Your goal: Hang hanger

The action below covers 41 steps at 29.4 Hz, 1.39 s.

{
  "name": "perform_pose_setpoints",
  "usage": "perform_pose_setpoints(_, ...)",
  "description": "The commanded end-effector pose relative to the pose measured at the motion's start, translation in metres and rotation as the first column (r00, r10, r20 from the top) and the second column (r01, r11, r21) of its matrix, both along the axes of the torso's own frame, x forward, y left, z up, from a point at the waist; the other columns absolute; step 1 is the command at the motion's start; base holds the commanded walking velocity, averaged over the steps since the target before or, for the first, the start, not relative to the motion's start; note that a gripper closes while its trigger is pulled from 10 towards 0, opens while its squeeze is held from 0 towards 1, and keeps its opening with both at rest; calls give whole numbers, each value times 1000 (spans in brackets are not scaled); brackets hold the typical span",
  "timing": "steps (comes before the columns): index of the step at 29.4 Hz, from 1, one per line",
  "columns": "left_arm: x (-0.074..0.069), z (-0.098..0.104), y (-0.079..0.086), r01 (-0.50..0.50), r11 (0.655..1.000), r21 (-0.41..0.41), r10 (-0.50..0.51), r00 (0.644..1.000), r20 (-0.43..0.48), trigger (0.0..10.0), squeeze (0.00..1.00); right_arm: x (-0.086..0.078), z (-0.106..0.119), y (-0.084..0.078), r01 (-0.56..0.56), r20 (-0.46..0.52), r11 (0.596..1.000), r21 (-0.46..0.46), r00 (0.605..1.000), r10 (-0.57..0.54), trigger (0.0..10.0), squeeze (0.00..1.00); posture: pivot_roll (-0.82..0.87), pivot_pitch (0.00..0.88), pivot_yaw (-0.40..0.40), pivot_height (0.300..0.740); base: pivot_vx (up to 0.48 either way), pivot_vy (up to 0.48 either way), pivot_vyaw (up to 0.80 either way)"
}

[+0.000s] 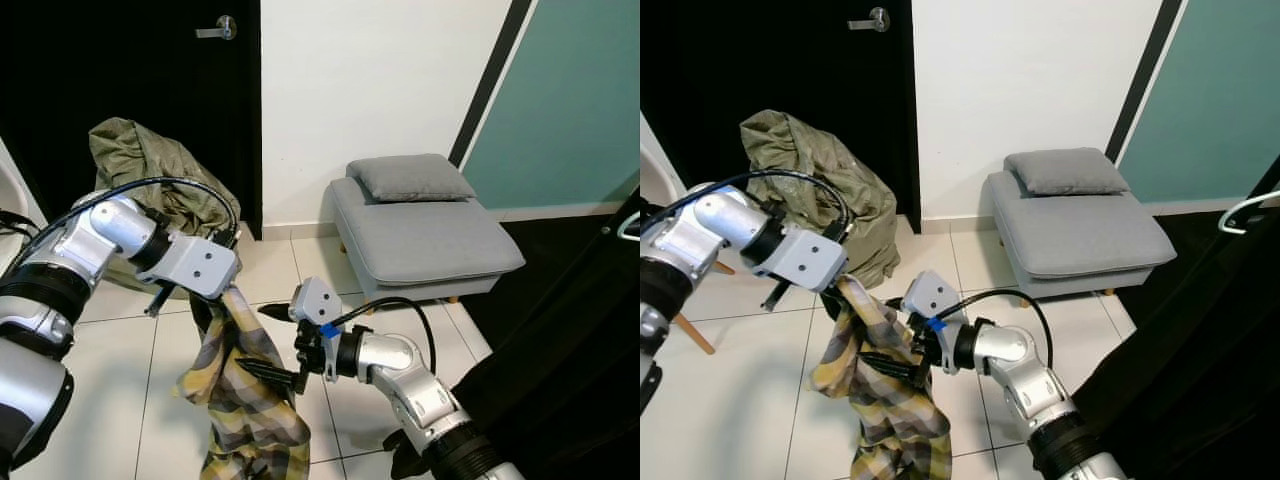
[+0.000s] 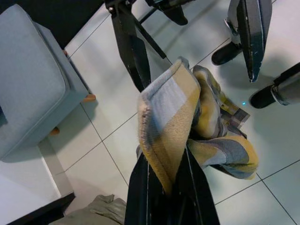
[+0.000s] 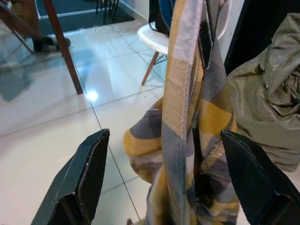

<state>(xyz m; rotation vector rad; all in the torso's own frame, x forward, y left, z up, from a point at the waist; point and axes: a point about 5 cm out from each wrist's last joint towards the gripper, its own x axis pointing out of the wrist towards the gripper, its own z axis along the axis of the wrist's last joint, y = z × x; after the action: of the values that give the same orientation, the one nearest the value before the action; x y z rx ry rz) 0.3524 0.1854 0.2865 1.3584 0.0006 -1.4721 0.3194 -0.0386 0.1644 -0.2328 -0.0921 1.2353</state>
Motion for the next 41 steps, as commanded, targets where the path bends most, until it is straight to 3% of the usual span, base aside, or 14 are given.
perform_pose_setpoints(1,-1,11,0,13,1000,-5,-13,1000,22,0,0,0,-3,-1,-3,-26,1000,10,1000,3,10000,1000,14,206,-48,740,0,0,0)
perform_pose_setpoints(20,-4,35,-2,49,995,-83,-45,998,46,0,0,2,-30,-5,-14,-73,996,-89,997,8,10000,1000,21,220,-52,740,0,0,0)
perform_pose_setpoints(30,-4,38,0,43,995,-93,-39,998,42,0,0,1,-30,-3,-37,-98,997,-63,995,30,10000,961,23,220,-51,740,0,0,0)
perform_pose_setpoints(31,-4,38,0,43,995,-94,-40,998,41,0,0,1,-30,-2,-40,-98,997,-62,995,34,10000,706,21,220,-50,740,0,0,0)
perform_pose_setpoints(32,-4,39,0,44,994,-96,-40,998,41,0,0,1,-31,-2,-38,-97,997,-61,995,32,10000,0,21,220,-50,740,0,0,0)
perform_pose_setpoints(35,-4,40,0,44,994,-98,-40,998,43,0,0,2,-32,-3,-31,-97,998,-59,995,25,10000,0,22,220,-50,740,0,0,0)
perform_pose_setpoints(37,-4,41,1,44,994,-99,-40,998,43,0,0,2,-33,-3,-26,-100,998,-56,995,21,9529,0,22,220,-50,740,0,0,0)
perform_pose_setpoints(38,-4,41,1,43,994,-101,-39,998,43,0,0,3,-33,-3,-23,-104,998,-52,994,17,5020,0,22,220,-50,740,0,0,0)
perform_pose_setpoints(39,-4,41,1,43,994,-101,-39,998,43,0,0,3,-33,-3,-23,-104,998,-52,994,17,5020,0,22,220,-50,740,0,0,0)
perform_pose_setpoints(40,-3,42,1,41,994,-103,-37,998,44,0,0,3,-33,-3,-23,-107,999,-48,994,17,824,0,25,219,-52,740,0,0,0)
perform_pose_setpoints(41,-3,42,1,41,994,-103,-37,998,44,0,0,3,-33,-3,-23,-107,999,-48,994,17,824,0,25,219,-52,740,0,0,0)
